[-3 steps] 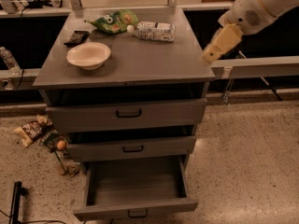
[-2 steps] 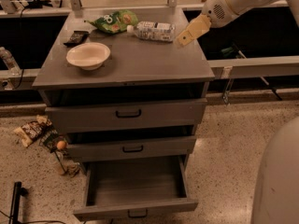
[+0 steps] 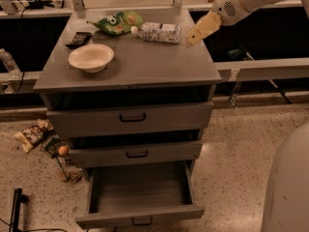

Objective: Place blue plastic bottle into bottom drawer

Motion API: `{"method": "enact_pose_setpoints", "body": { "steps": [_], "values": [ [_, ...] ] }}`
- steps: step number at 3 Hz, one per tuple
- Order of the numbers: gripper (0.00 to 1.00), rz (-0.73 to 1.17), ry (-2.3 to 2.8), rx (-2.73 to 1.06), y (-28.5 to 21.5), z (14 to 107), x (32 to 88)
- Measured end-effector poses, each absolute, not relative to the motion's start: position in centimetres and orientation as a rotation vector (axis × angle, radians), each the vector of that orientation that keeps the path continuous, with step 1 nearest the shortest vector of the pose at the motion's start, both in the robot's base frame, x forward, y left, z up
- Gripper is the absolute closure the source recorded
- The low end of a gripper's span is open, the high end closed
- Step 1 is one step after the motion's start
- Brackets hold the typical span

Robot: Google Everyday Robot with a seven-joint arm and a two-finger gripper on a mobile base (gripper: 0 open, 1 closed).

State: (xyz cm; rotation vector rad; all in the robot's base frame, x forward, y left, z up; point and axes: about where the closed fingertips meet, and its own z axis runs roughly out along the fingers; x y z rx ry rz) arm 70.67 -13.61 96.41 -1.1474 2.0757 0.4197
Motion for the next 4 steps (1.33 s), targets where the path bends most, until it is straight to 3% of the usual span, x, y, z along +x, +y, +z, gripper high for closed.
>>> {"method": "enact_pose_setpoints", "body": {
  "steps": [4],
  "values": [
    [0.00,0.151,2.169,-1.518,-11.5,91.0,76.6]
  ]
}}
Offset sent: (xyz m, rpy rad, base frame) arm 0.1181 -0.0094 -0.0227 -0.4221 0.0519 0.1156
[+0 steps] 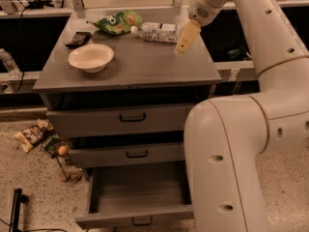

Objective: Place blue plastic bottle into bottom drawer

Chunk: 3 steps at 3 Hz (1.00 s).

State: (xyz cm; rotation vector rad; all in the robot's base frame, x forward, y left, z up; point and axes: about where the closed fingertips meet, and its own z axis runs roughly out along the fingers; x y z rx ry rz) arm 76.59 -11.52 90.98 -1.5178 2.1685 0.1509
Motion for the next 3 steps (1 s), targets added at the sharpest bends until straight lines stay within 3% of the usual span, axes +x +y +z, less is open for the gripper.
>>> {"method": "enact_pose_setpoints", "body": {
  "steps": [3],
  "values": [
    [0.00,0.173,2.042,-1.503,-6.3,90.8,80.1]
  ]
}}
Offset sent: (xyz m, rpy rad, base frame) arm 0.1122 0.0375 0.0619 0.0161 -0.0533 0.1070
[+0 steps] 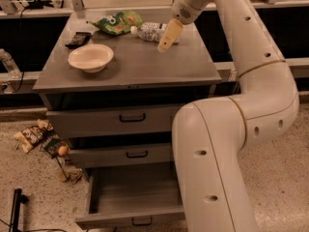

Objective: Place blue plastic bottle into bottom drawer

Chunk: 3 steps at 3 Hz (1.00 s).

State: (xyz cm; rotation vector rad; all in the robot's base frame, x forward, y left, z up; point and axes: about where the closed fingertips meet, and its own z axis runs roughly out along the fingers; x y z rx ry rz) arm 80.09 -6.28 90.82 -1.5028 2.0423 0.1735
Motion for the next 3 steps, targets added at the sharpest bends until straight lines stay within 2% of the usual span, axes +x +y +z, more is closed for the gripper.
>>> {"method": "enact_pose_setpoints", "body": {
  "steps": [1,3],
  "values": [
    [0.00,0.267,1.995,-1.342,-5.4,91.0,82.4],
    [0.00,0.291,1.917,-1.249,-5.5,92.1,84.3]
  ]
}}
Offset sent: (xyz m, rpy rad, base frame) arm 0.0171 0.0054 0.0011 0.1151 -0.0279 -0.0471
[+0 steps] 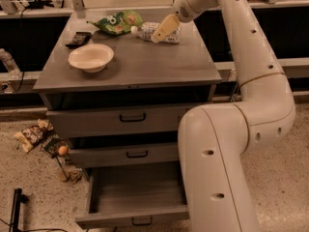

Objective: Place blue plastic bottle into bottom drawer

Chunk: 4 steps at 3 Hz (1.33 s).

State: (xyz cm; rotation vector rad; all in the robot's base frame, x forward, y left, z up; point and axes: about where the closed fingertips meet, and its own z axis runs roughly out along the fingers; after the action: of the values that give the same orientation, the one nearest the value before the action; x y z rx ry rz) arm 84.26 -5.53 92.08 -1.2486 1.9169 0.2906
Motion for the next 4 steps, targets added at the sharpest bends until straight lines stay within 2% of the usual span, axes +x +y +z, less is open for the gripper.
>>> {"method": "enact_pose_setpoints", "body": {
  "steps": [3,4],
  "values": [
    [0.00,0.350,1.739,-0.970,-6.9,92.9,89.3],
    [0.00,0.376,1.818,-0.884,-8.0,87.9,89.7]
  ]
}}
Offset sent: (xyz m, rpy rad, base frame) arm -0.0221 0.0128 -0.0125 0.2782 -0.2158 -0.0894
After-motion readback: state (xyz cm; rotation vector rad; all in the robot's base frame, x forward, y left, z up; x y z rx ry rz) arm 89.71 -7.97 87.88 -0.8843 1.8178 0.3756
